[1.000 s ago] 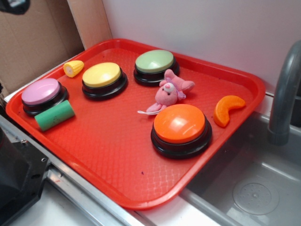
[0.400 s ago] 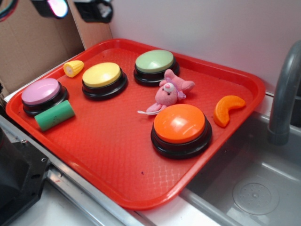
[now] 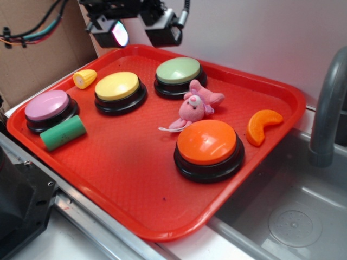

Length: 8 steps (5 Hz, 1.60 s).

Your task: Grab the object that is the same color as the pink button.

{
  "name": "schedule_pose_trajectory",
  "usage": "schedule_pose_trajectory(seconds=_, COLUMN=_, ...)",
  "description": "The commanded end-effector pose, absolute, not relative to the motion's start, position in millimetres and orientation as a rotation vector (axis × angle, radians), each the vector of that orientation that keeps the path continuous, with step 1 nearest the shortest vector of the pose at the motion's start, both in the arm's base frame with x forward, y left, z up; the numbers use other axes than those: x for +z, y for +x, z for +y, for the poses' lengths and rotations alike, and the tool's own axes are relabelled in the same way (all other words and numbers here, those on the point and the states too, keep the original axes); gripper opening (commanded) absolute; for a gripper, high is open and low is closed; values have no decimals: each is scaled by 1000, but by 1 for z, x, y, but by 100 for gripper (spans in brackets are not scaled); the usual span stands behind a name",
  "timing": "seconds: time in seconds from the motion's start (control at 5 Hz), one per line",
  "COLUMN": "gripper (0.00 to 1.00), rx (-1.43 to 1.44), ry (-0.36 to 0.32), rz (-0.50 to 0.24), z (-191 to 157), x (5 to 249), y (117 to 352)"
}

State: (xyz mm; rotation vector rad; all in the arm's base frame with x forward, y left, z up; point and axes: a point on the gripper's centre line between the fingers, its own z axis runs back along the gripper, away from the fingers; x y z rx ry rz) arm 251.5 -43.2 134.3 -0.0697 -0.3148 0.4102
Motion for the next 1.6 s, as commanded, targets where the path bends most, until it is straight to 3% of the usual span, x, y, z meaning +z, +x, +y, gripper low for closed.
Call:
schedule_pose_trajectory(seconds=0.0, gripper=100, rx=506, ry=-74, rz=-333, z=-45, x=85, y=296)
schedule_pose_trajectory(seconds=0.2, gripper=100, rx=555, ry=-145, rz=-300, z=-53, x=61, y=308)
schedule_pose_trajectory(seconds=0.6, gripper=100, rx=527, ry=-152, rz=-307, z=-67, x=38, y=316)
schedule_pose_trajectory(seconds=0.8, gripper=43, rx=532, ry=-140, rz=-319, z=-69, x=38, y=315)
schedule_pose_trajectory(seconds=1.0, gripper=0, rx=530, ry=-146, rz=-332, z=-69, x=40, y=314)
schedule_pose_trajectory(seconds=1.2, gripper=0, rx=505, ry=-154, rz=-325, z=-67, x=44, y=314)
schedule_pose_trajectory(seconds=1.4, gripper=0, rx=405, ry=-158, rz=-271, z=-56, x=65, y=308)
